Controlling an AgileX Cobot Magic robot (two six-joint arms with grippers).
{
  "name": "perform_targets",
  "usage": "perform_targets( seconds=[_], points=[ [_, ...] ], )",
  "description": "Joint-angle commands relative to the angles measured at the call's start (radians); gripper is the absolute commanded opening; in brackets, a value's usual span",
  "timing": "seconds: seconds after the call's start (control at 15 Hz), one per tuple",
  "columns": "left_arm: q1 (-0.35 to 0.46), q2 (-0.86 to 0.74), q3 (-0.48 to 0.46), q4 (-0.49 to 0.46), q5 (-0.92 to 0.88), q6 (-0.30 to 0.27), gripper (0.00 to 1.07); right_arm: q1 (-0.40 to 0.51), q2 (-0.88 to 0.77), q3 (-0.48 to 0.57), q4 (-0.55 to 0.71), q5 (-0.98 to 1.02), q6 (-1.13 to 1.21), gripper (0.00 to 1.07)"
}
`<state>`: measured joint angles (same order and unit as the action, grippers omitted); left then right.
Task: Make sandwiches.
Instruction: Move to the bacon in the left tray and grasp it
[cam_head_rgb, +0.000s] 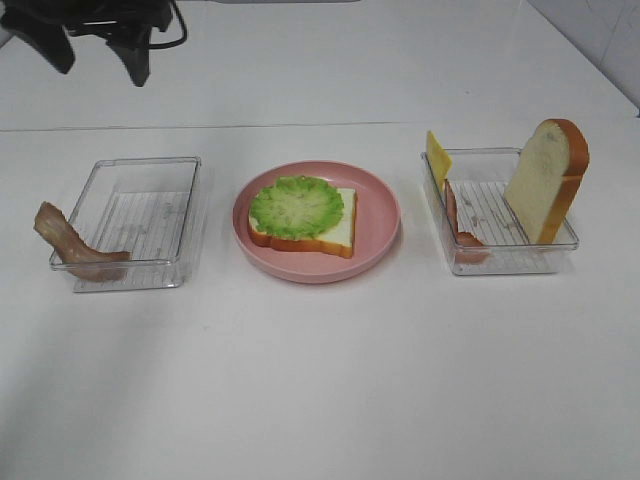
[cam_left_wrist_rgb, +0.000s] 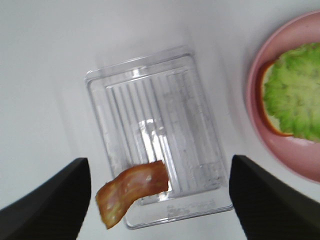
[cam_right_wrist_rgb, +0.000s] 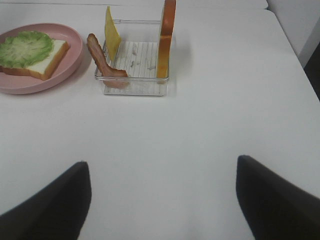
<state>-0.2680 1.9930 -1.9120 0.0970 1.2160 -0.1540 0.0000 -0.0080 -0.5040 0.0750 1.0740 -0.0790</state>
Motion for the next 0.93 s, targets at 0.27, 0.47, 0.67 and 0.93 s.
perform_targets(
  seconds=[0.27, 0.47, 0.67, 0.93],
  points=[
    [0.151, -0.077, 0.229, -0.063, 0.072, -0.009, 0.73, 0.0, -0.012, 0.0, 0.002, -0.013, 0.007, 0.76],
    [0.188, -0.076, 0.373, -0.058, 0.024, -0.011, 0.73, 0.0, -0.012, 0.0, 0.002, -0.013, 0.007, 0.76],
    [0.187, -0.073, 0.44, -0.108, -0.108, -0.014, 0.73, 0.0, -0.012, 0.0, 0.002, -0.013, 0.007, 0.76],
    [0.187, 0.02, 0.449, -0.12, -0.188, -0.014, 0.65, 0.0, -0.012, 0.0, 0.002, -0.013, 0.007, 0.76]
  ],
)
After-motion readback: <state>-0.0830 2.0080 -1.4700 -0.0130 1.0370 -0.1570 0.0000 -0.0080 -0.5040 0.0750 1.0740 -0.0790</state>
